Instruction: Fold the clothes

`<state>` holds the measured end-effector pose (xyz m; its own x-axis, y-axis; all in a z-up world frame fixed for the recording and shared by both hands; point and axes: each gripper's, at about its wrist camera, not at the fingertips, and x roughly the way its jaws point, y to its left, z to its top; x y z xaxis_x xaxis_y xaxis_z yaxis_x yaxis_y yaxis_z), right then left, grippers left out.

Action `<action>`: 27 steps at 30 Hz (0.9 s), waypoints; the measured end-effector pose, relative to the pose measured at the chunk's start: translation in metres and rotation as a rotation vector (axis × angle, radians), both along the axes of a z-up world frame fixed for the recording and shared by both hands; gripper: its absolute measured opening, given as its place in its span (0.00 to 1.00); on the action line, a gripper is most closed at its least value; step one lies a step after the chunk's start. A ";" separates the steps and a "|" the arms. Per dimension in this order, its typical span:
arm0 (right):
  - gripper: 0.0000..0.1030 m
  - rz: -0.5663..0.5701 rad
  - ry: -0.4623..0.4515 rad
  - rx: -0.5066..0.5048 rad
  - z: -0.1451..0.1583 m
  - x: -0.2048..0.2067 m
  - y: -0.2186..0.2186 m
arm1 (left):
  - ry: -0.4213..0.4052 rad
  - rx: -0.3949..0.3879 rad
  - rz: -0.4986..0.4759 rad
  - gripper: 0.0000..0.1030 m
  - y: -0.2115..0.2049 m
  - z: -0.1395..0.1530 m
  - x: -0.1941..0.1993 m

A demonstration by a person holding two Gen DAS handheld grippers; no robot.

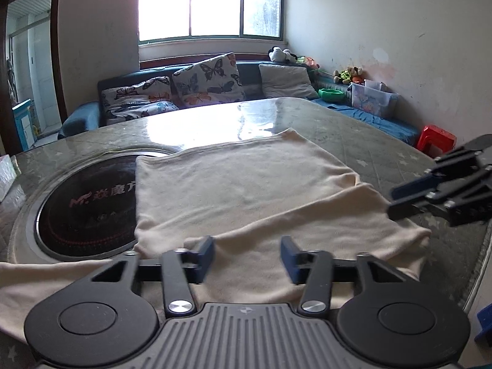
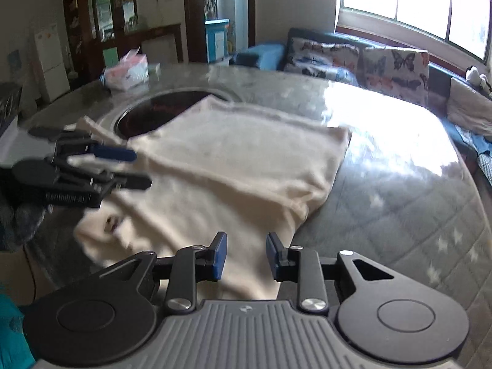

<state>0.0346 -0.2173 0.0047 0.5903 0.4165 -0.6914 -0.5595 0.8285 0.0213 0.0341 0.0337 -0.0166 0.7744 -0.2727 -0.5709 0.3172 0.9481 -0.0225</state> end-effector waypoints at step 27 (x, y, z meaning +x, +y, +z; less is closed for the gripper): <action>0.35 0.123 -0.019 -0.023 -0.011 0.009 0.051 | -0.012 -0.026 0.207 0.50 0.060 0.011 0.001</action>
<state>0.0434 -0.1659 -0.0067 0.5492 0.4707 -0.6905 -0.6569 0.7539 -0.0085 0.0353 0.0934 -0.0059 0.8221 -0.1216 -0.5562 0.1159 0.9922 -0.0457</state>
